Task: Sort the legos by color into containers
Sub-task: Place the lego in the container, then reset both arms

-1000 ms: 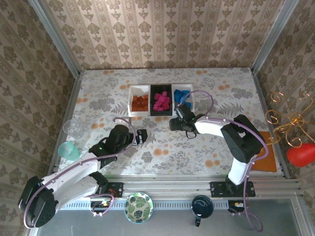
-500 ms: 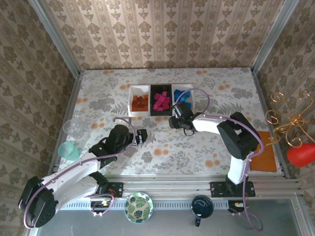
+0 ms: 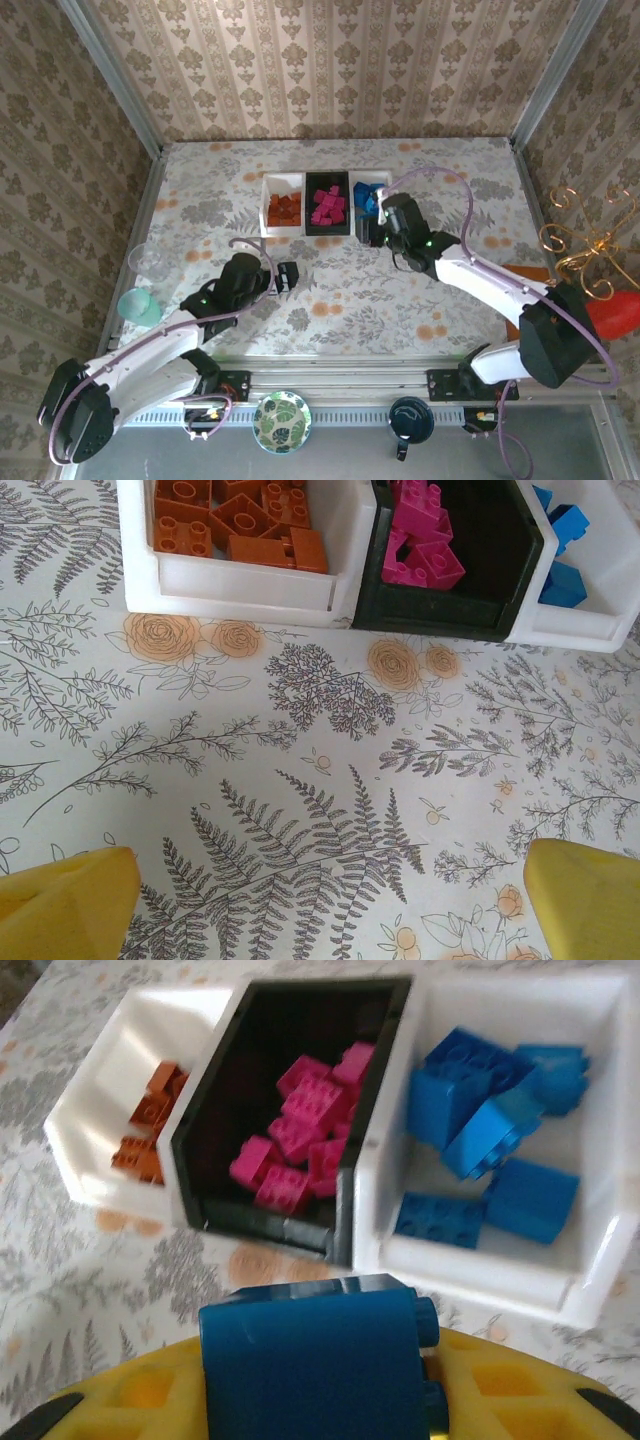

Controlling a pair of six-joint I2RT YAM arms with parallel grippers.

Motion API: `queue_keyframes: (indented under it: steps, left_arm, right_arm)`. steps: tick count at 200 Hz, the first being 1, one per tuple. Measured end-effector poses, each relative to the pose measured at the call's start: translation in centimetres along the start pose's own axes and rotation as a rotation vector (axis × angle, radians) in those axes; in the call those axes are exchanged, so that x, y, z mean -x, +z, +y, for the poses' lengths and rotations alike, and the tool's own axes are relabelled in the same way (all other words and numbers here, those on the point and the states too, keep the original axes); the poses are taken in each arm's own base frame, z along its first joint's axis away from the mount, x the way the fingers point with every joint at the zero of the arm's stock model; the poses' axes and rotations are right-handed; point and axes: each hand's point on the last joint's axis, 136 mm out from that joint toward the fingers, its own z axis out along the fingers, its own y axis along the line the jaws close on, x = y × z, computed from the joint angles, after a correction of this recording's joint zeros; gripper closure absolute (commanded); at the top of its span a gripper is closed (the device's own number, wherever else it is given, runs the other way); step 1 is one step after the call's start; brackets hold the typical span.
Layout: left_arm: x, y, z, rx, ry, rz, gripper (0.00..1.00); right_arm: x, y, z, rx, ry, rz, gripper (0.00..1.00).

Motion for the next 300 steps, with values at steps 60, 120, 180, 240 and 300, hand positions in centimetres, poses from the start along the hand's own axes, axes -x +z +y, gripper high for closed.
queue_keyframes:
  steps: [60,120,180,240,300]
  left_arm:
    - [-0.1,-0.2,0.2,0.006,-0.001,0.006,0.0]
    - [0.5,-0.6,-0.1,-0.009,-0.006,-0.015,0.0]
    - [2.4,-1.3,-0.1,0.01,-0.022,-0.036,0.0]
    - [7.2,-2.3,1.0,0.118,0.007,-0.179,0.0]
    - [10.5,0.1,6.1,0.268,0.034,-0.259,0.0]
  right_arm:
    - [1.5,6.5,-3.8,-0.164,0.036,0.111,0.66]
    - [6.1,9.6,-4.9,-0.226,0.075,0.083,0.56]
    - [7.3,11.3,-6.4,-0.259,0.117,0.075,0.17]
    - [6.4,2.9,-5.8,-0.216,0.119,-0.066,0.12]
    - [1.3,-3.6,-6.0,-0.232,0.114,-0.211,0.0]
